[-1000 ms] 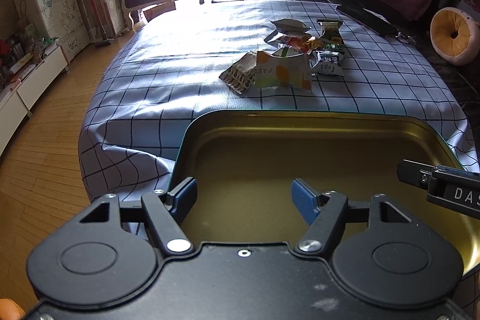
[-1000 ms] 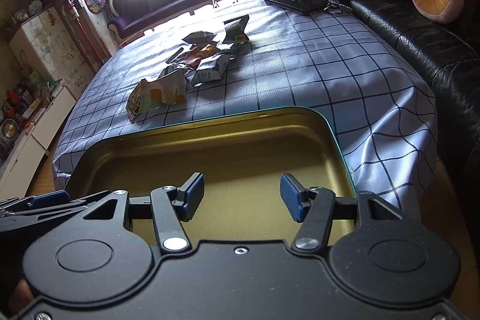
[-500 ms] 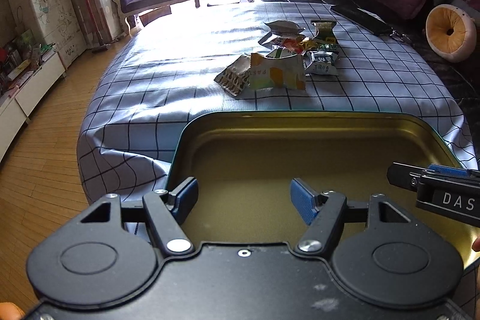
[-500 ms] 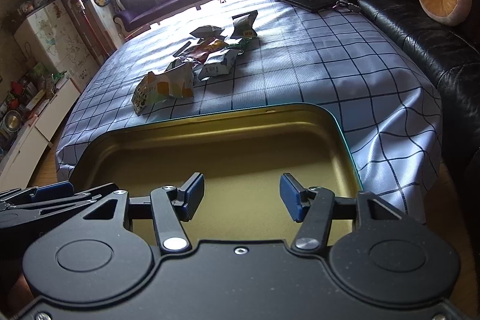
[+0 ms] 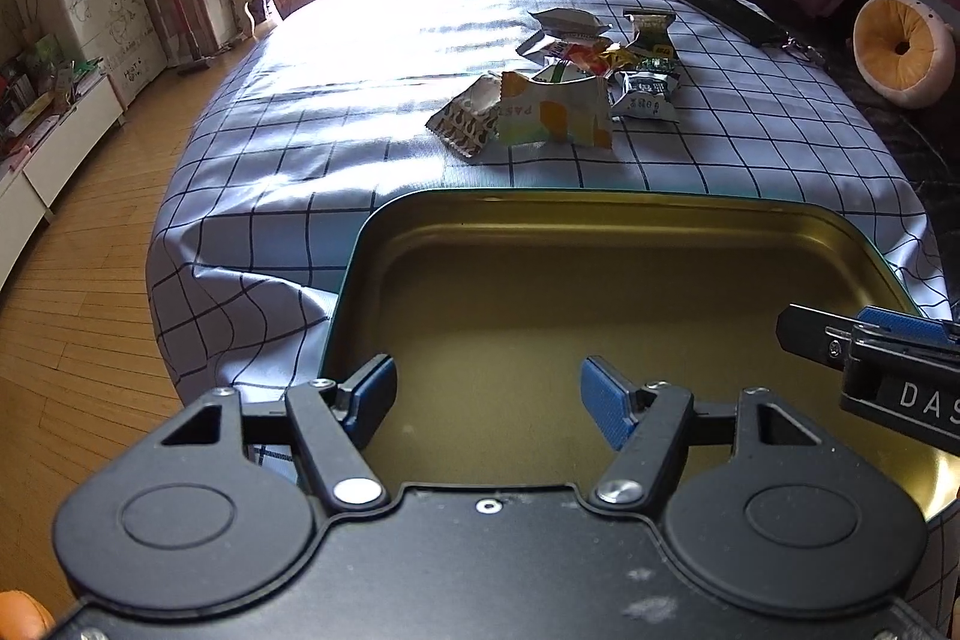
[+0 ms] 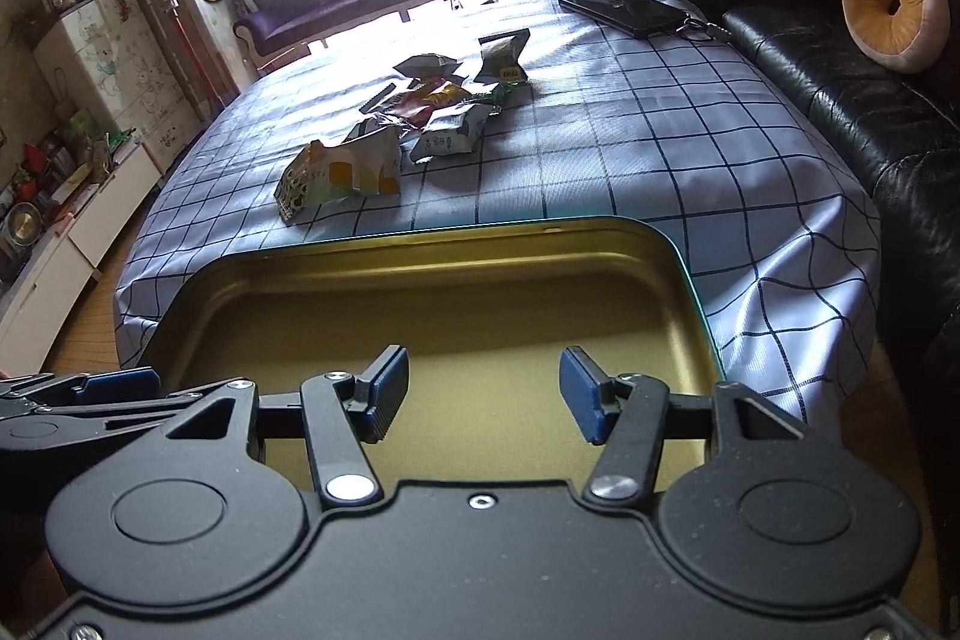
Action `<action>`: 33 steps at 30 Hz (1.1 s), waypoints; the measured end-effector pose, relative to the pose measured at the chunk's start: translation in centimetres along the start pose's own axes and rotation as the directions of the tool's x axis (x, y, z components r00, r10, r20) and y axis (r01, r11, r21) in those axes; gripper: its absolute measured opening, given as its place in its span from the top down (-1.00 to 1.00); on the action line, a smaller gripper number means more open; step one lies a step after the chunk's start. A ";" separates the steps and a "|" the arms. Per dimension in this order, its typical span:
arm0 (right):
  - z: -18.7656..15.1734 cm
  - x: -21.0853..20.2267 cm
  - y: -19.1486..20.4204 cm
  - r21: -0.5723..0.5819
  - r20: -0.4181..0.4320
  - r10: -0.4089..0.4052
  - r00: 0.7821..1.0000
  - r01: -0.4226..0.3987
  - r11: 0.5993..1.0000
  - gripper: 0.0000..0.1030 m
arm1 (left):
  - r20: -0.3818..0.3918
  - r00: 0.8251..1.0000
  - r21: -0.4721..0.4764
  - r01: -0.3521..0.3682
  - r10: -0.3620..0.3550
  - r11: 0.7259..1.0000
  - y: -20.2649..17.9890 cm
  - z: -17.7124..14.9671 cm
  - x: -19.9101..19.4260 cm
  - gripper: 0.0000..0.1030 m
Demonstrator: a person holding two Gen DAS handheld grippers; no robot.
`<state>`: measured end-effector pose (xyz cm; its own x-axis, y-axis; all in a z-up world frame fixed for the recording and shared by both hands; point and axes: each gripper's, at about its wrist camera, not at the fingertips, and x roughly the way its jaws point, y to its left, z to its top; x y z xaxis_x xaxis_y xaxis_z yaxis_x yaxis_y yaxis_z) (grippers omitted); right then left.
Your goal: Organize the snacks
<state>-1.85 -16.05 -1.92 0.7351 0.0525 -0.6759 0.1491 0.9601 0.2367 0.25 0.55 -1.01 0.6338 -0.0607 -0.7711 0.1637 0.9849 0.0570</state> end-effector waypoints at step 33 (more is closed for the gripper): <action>-0.6 0.7 1.8 -0.111 -0.100 -0.086 0.991 0.075 0.991 -0.19 | -0.060 0.994 0.032 -0.090 0.092 0.995 -0.5 0.0 0.9 -0.39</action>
<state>-1.44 -14.13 -2.42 0.6500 -0.0032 -0.7599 0.1295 0.9858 0.1065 0.73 0.04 -1.75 0.5999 0.0396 -0.7991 0.1303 0.9806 0.1465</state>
